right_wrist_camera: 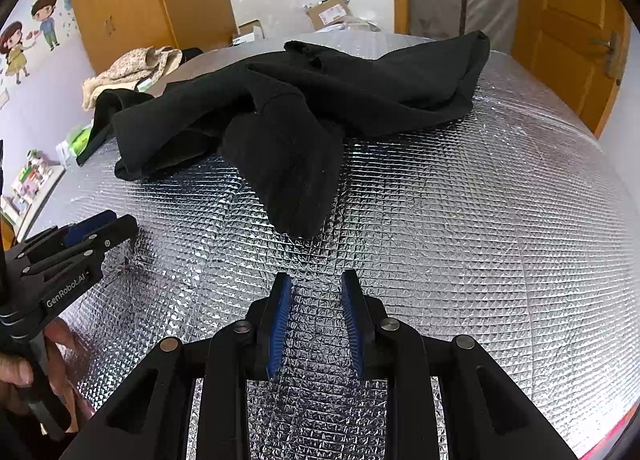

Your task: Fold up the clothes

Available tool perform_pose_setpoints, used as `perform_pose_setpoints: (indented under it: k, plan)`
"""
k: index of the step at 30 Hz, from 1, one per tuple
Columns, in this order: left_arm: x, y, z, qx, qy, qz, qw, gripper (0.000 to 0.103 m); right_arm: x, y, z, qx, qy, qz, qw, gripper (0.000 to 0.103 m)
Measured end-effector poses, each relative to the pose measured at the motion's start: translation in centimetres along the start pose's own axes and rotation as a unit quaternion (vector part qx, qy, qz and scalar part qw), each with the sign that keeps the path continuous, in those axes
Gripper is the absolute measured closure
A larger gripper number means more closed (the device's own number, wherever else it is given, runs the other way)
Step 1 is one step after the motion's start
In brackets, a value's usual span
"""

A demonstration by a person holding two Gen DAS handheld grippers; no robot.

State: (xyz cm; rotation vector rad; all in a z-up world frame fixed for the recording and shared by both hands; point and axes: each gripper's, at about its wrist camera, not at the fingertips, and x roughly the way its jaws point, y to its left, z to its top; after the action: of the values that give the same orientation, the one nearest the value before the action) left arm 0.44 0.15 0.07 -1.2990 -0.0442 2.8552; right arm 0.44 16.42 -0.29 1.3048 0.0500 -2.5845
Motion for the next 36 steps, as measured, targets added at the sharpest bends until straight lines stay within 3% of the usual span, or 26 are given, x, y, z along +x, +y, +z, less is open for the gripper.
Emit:
perform_pose_setpoints:
  k: [16,23,31,36]
  plan:
    - [0.1,0.0,0.2,0.001,0.004,-0.001,1.0000,0.071,0.1,0.0,-0.3,-0.002,-0.005,0.001,1.000,0.076]
    - [0.3,0.4,0.4,-0.001,0.009,-0.013,0.9999,0.071,0.1,0.7,-0.3,-0.025,-0.006,0.012,1.000,0.055]
    - [0.1,0.9,0.9,-0.001,0.026,-0.029,0.9992,0.072,-0.1,-0.6,0.1,0.000,-0.010,0.040,0.999,0.054]
    - [-0.3,1.6,1.6,-0.009,0.013,-0.038,0.9992,0.072,-0.1,-0.8,0.9,0.003,-0.010,0.049,0.999,0.054]
